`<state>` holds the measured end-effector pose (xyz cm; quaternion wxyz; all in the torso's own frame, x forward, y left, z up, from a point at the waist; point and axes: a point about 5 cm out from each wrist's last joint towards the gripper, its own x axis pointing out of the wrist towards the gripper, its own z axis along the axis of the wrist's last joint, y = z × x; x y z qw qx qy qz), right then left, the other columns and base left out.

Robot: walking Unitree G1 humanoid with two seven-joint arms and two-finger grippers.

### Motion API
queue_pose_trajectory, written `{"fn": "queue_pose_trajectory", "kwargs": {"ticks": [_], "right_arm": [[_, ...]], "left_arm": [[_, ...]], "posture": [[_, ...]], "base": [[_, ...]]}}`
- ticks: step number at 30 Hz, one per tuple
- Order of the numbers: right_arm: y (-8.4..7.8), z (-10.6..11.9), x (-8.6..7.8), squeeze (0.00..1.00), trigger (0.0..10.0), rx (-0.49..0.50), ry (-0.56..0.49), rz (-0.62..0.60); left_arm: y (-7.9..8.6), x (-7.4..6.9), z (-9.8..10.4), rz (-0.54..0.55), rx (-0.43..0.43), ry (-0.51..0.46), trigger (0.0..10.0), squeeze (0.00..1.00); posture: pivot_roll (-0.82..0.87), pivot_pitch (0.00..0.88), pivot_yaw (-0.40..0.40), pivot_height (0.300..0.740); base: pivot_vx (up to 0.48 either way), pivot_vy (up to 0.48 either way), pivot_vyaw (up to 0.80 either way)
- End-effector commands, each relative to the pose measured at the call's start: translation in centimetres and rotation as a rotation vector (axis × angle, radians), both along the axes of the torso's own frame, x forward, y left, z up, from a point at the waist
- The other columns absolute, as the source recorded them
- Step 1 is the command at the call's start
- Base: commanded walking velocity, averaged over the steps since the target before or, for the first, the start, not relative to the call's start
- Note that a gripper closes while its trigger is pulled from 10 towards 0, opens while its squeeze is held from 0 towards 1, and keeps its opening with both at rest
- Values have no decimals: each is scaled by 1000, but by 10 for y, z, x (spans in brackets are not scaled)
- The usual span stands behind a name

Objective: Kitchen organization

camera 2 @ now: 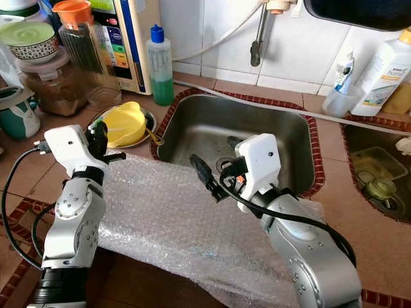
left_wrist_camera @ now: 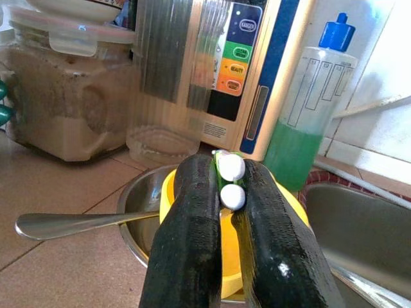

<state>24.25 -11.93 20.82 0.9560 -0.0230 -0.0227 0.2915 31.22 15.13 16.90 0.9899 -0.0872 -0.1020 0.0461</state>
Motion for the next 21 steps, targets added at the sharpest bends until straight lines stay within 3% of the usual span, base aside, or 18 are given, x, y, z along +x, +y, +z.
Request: {"fn": "queue_pose_trajectory", "kwargs": {"ticks": [1, 5, 18, 21], "right_arm": [[1, 3, -1, 0, 10000, 0, -18, 3], [1, 3, -1, 0, 10000, 2, -18, 2], [4, 2, 2, 0, 10000, 22, -19, -4], [4, 3, 5, 0, 10000, 46, -19, -20]], "left_arm": [[-3, -1, 6, -9, 26, -17, 0, 0], [-6, -1, 12, -28, 49, -43, 0, 0], [-14, 1, 49, -92, 2, -161, 0, 0], [-27, 1, 67, -184, 68, -236, 0, 0]], "posture": [[-107, 95, -8, 740], [-103, 95, -8, 740], [-82, 89, 0, 740], [-73, 88, 5, 740]], "base": [[0, 0, 0], [0, 0, 0], [0, 0, 0], [0, 0, 0]]}}
